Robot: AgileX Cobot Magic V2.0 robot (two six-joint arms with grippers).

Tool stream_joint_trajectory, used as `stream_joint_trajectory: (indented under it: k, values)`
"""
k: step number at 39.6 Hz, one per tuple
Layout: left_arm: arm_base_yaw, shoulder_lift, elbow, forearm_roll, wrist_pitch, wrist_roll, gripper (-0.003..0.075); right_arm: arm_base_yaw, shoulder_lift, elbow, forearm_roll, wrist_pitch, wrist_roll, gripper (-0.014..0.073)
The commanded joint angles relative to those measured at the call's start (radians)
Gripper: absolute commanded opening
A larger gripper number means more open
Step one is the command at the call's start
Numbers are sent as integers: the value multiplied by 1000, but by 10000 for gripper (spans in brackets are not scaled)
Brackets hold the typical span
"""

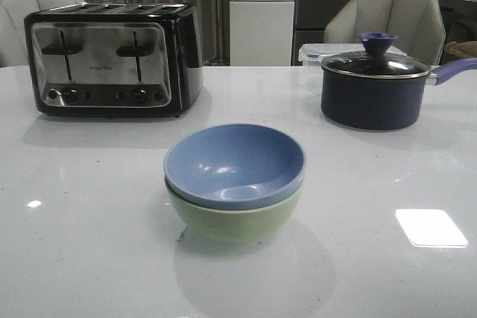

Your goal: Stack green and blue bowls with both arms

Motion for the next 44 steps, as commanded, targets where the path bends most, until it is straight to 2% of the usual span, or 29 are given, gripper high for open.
stream_joint_trajectory:
  k: [1,28,33,39,44]
  values:
    - [-2,0,-29,13,-70,-60,99,-6,5,-27,-3,-66,1,23]
    - [0,-23,-21,36,-75,-66,99,-6,5,-27,-3,-64,1,23]
    - [91,-122,25,83,-101,-66,99,-6,5,-27,-2,-58,1,23]
    - [285,-333,204,87,-281,-66,98,-6,5,-27,2,-59,1,23]
    - [385,-516,328,87,-381,-66,98,-6,5,-27,3,-59,1,23]
